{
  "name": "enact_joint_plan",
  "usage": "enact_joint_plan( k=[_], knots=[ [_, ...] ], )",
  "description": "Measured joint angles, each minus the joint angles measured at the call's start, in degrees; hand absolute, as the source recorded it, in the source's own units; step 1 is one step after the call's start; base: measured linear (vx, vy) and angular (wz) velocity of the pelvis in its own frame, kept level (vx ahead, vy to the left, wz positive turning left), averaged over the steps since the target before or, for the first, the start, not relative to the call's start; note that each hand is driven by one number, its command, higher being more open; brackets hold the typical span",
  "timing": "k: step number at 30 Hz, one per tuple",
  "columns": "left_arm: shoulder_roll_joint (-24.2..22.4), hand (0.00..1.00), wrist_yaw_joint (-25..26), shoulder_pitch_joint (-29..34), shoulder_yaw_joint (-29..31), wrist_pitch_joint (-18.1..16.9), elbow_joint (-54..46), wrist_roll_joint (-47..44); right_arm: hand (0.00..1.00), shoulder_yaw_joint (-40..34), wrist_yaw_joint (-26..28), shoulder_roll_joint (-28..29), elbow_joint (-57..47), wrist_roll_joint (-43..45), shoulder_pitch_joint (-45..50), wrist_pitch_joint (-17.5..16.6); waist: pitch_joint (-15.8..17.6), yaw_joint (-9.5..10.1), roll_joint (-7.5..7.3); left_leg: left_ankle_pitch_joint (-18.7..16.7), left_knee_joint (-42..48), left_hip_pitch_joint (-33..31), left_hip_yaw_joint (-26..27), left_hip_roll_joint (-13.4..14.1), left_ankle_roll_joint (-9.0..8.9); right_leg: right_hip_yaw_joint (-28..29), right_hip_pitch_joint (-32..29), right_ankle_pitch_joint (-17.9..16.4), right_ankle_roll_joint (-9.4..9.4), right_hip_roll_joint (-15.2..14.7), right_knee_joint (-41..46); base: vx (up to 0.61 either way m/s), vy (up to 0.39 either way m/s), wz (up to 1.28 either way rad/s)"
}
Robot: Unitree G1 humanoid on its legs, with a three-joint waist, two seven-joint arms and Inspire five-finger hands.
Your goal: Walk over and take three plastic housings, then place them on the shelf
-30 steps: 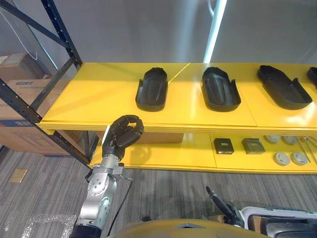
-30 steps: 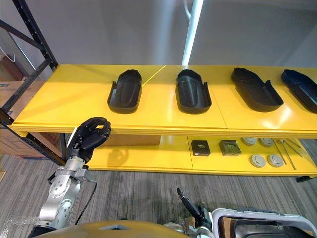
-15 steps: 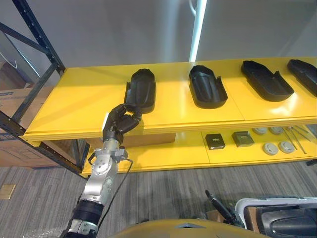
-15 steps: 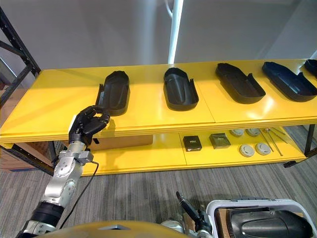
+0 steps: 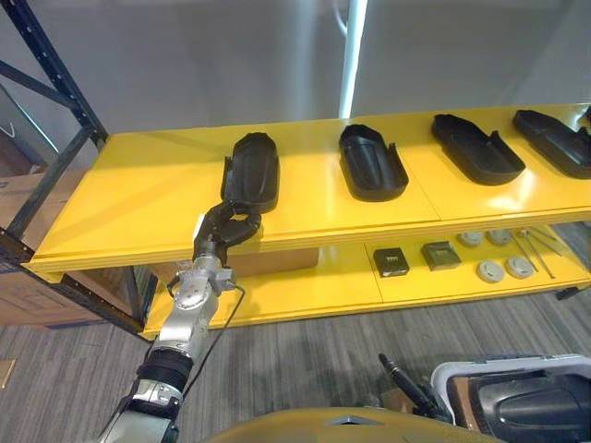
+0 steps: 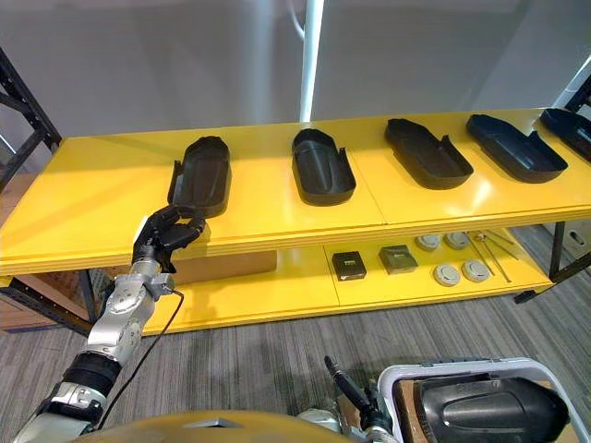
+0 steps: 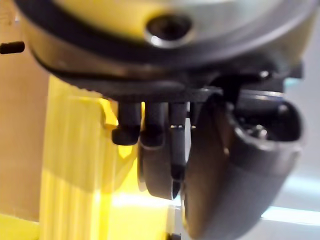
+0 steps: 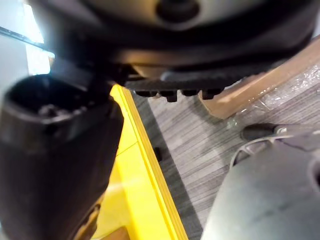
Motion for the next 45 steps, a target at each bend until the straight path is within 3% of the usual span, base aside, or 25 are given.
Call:
enact_joint_plan(
  k=[29, 45],
  knots=[
    [0.49, 0.00, -0.53, -3.16, 0.33, -2.37, 6.34, -0.71, 1.00, -0.10, 0.06, 0.04, -0.05, -2.00, 1.24, 0.74, -0.08, 0.03, -0.68, -0.43, 0.01, 0.19, 1.84, 0.26, -0.30, 1.45, -0.51, 0.17, -0.09, 0.24, -0.49, 0.00, 0.029, -0.03],
    [0.47, 0.00, 1.68, -5.90, 0.36, -2.13, 10.33, -0.75, 1.00, 0.50, -0.05, 0.04, -0.58, -2.15, 2.89, 0.87, -0.47, -0.04, -1.03, -0.51, 0.01, -0.07, 3.71, 0.68, -0.26, 1.43, -1.32, 0.14, -0.12, 0.24, -0.19, -0.02, 0.040, -0.03]
  ],
)
